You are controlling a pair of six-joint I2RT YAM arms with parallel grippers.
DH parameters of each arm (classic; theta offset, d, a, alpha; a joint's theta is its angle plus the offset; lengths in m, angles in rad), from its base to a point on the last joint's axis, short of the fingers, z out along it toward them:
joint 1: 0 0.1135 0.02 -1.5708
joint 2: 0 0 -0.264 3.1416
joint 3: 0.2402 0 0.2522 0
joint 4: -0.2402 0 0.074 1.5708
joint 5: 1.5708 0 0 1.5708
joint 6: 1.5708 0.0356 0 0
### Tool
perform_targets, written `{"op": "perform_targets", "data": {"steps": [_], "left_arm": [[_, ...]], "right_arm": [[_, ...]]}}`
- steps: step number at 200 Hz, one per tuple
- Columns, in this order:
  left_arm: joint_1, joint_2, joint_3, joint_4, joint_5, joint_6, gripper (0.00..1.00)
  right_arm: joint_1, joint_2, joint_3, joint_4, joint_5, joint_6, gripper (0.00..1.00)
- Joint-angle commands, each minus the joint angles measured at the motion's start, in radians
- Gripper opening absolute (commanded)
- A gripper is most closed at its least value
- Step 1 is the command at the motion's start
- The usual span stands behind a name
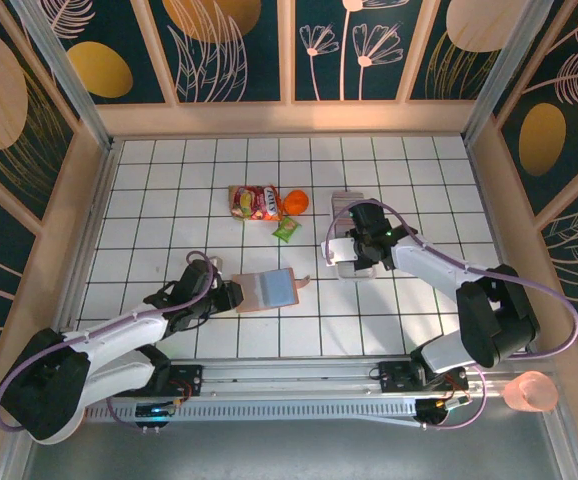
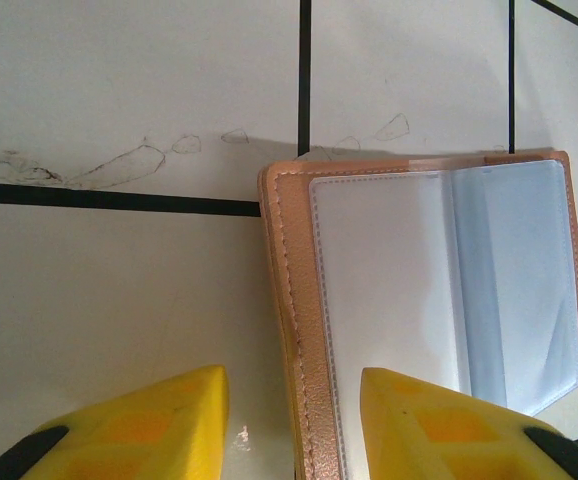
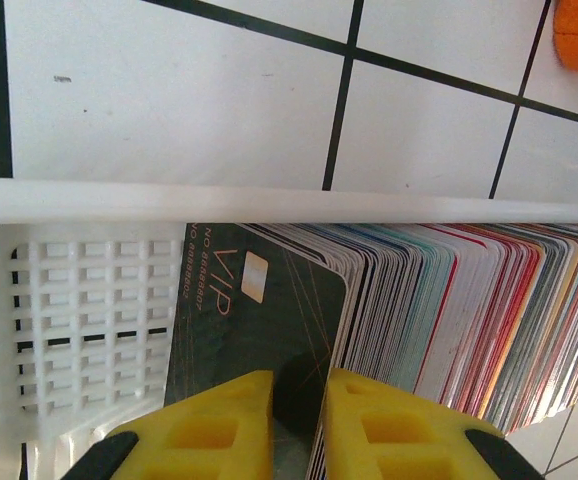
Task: Put the credit cards into the card holder
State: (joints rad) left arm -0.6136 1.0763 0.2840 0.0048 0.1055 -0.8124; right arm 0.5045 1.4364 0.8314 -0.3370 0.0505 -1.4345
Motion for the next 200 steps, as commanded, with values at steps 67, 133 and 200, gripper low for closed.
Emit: {"op": "perform_targets", "data": {"steps": [67, 133, 200], "left_arm": [[0.000, -0.006, 0.014, 0.024, 0.003, -0.002, 0.37], [0.000, -0.019, 0.012, 0.015, -0.006, 0.001, 0.37], [0.001, -0.037, 0.011, 0.008, -0.020, -0.004, 0.36]], "right_arm": [[-0.011, -0.042, 0.034, 0.045, 0.011, -0.001, 0.17], [-0.011, -0.059, 0.035, 0.036, 0.012, 0.004, 0.13], [-0.011, -0.086, 0.056, -0.012, 0.006, 0.014, 0.06]]}}
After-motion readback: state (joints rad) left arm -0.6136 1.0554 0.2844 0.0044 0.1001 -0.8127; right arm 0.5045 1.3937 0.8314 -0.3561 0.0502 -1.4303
